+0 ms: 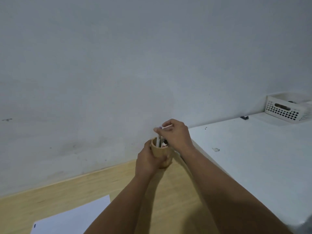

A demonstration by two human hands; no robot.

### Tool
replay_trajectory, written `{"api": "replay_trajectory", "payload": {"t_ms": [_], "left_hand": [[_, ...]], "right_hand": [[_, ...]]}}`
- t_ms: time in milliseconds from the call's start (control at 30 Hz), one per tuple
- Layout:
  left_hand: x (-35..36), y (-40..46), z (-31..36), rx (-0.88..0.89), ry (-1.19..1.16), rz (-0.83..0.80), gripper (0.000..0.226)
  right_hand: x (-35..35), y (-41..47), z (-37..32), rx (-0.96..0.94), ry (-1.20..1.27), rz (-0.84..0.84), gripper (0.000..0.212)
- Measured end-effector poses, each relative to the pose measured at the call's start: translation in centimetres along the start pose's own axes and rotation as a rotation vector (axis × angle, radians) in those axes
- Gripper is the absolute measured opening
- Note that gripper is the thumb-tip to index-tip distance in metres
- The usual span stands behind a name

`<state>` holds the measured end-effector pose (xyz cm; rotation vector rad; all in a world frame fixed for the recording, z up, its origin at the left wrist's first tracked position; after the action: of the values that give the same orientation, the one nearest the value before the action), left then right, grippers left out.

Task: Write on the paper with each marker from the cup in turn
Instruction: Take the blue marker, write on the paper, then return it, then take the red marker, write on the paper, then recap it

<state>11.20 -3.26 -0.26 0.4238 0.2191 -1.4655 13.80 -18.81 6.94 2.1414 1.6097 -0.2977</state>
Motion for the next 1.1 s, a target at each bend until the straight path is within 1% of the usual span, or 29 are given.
{"api": "replay_trajectory", "payload": {"t_ms": [67, 100, 200, 267, 367, 433, 500, 533, 633, 700, 733, 767, 833, 933, 1033, 1100], "left_hand": [[0.4, 0.1, -0.4, 0.03, 0.003, 0.024, 0.073], [0.4, 0.2, -0.4, 0.04, 0.006, 0.03, 0.073], [0.5, 0.5, -0.5, 0.039, 0.006, 0.037, 0.072], [0.4, 0.6, -0.5, 0.043, 0.011, 0.037, 0.072], [0.3, 0.5, -0.3, 0.047, 0.031, 0.037, 0.074], [0.3, 0.5, -0.1, 0.052, 0.042, 0.028, 0.075], [0.3, 0.5, 0.2, 0.058, 0.062, 0.006, 0.075], [0.3, 0.4, 0.5, 0.059, 0.07, -0.01, 0.075], [-0.5, -0.3, 0.8, 0.021, 0.047, -0.037, 0.078], [-2.2, -1.2, 0.5, -0.026, 0.076, -0.017, 0.082], [-3.4, -1.7, 0.3, -0.047, 0.104, -0.003, 0.08], [-4.8, -2.3, 0.2, -0.06, 0.124, 0.013, 0.076], [-8.0, -3.3, 0.2, -0.065, 0.11, 0.057, 0.066], [-12.9, -5.5, 0.5, -0.07, 0.0, 0.119, 0.063], [-17.4, -8.1, 0.8, -0.068, -0.046, 0.144, 0.065], [-20.0, -9.7, 0.9, -0.061, 0.016, 0.106, 0.062]], "right_hand": [[-0.5, 0.6, 0.8, 0.026, -0.054, 0.068, 0.036], [-0.6, 1.2, 1.5, 0.057, -0.081, 0.072, 0.035], [0.6, 1.9, 3.4, 0.196, -0.096, -0.064, 0.02], [1.5, 2.1, 4.2, 0.273, -0.047, -0.138, 0.021], [1.7, 2.7, 3.5, 0.28, -0.093, -0.189, 0.018], [1.4, 2.9, 2.8, 0.252, -0.155, -0.171, 0.016], [0.6, 2.5, 1.7, 0.208, -0.111, -0.116, 0.011], [0.0, 2.2, 0.8, 0.172, -0.061, -0.06, 0.01], [-3.3, 1.1, -3.0, -0.012, 0.101, 0.189, 0.016], [-5.6, -0.2, -6.0, -0.121, 0.233, 0.34, 0.011], [-6.3, -0.9, -7.2, -0.146, 0.315, 0.37, 0.009], [-6.6, -1.5, -8.3, -0.158, 0.397, 0.363, 0.008], [-5.6, -2.9, -10.1, -0.141, 0.471, 0.247, 0.01], [-0.9, -6.0, -10.8, -0.028, 0.473, -0.027, 0.015], [5.1, -10.9, -9.4, 0.102, 0.365, -0.343, 0.019], [8.5, -14.2, -9.2, 0.082, 0.302, -0.513, 0.018]]}}
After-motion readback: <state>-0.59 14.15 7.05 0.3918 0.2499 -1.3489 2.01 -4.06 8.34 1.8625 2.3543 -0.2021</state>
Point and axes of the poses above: each hand's wrist, its own y-axis towards the middle knuckle, its own x-axis out of the palm, z = x × y, the point moved 9 cm from there along y, towards the middle knuckle, and after that the axes turned 3 degrees about -y, right-handed, at the moved point
